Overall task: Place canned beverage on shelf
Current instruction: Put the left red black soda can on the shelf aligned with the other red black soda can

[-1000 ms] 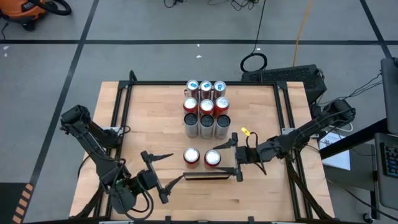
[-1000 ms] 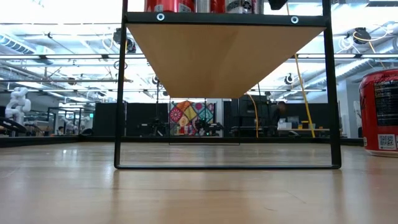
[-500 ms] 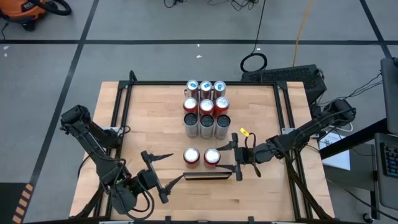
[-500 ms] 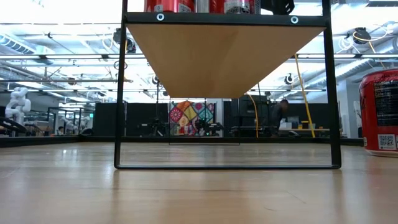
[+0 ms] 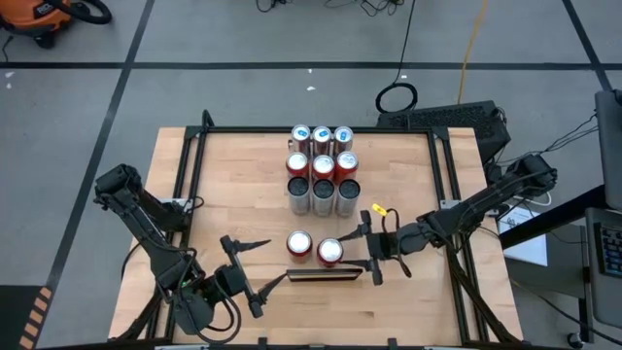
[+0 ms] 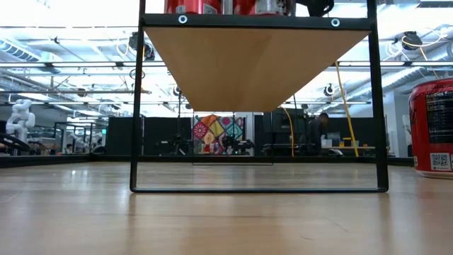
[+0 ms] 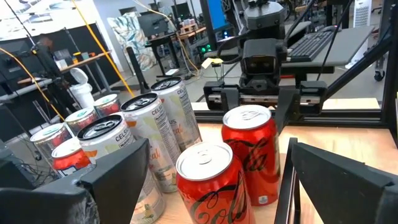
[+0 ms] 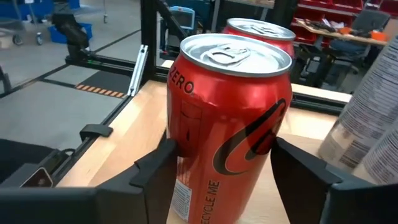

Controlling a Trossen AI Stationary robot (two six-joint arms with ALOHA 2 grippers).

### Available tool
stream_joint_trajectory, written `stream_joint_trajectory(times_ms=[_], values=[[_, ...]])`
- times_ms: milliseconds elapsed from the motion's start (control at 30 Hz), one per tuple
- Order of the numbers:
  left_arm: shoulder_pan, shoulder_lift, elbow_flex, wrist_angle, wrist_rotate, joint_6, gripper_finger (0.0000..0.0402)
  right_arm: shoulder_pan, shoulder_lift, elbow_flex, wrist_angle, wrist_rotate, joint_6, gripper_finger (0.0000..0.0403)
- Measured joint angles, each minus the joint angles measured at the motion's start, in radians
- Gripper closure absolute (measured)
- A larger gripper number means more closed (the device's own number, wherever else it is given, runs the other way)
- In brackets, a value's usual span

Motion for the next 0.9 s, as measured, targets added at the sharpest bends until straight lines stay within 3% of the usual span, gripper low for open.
stream_joint_trajectory(times_ms=[400, 633, 900], values=[[0.008, 0.0, 0.0, 0.0, 0.027, -0.001, 0.0011, -0.07, 0.0, 0.0, -0.002, -0.105, -0.059, 0.0191], [0.008, 0.0, 0.0, 0.0, 0.028, 0.0, 0.0011, -0.071, -0.006, 0.0, -0.004, -0.095, -0.023, 0.0179], [0.008, 0.0, 0.0, -0.008, 0.028, 0.0, 0.0011, -0.024, -0.042, -0.001, -0.064, 0.005, 0.051, 0.0156]])
